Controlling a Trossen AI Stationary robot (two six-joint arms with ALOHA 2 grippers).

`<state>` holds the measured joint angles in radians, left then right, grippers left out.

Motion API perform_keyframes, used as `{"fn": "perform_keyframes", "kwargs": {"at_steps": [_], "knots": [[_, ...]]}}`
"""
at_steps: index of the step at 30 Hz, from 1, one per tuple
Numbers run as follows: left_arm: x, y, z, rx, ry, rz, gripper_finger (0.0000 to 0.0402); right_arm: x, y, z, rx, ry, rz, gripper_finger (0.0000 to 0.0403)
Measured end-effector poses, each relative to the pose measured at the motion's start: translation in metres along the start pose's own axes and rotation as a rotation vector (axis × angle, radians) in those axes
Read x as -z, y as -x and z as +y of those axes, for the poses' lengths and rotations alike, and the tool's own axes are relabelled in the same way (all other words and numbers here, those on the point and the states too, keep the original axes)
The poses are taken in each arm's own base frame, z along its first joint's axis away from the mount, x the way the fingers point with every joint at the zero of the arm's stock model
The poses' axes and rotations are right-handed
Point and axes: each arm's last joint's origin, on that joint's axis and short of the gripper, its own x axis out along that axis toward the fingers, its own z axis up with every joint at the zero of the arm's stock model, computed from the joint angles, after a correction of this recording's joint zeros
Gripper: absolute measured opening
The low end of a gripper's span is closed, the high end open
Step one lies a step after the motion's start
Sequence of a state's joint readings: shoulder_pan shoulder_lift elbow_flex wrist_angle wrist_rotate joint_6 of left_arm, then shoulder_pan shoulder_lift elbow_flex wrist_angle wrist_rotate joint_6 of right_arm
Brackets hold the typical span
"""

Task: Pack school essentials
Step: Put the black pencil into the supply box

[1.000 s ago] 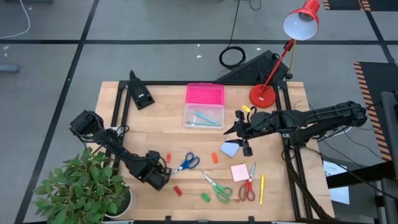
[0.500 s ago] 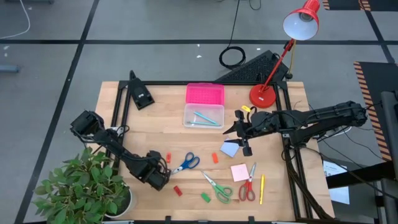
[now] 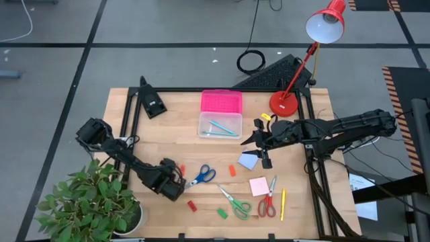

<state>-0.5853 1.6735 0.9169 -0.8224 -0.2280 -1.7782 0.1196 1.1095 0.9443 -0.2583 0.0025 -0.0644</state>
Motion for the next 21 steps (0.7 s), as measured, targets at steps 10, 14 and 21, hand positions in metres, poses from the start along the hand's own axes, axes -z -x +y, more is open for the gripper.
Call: {"fn": "perform_keyframes", "kwargs": {"at_steps": [10,14,21], "knots": [[-0.027,0.040,0.006,0.185,-0.064,-0.125,0.0002,0.003,-0.011,0.000,-0.002,0.000,0.029,0.0141],[-0.030,0.044,0.006,0.207,-0.089,-0.195,0.0012,0.005,-0.018,0.000,-0.003,0.001,0.047,0.0141],[-0.025,0.033,-0.022,0.349,-0.294,-0.216,0.0039,0.006,-0.019,0.000,-0.003,-0.007,0.048,0.0141]]}}
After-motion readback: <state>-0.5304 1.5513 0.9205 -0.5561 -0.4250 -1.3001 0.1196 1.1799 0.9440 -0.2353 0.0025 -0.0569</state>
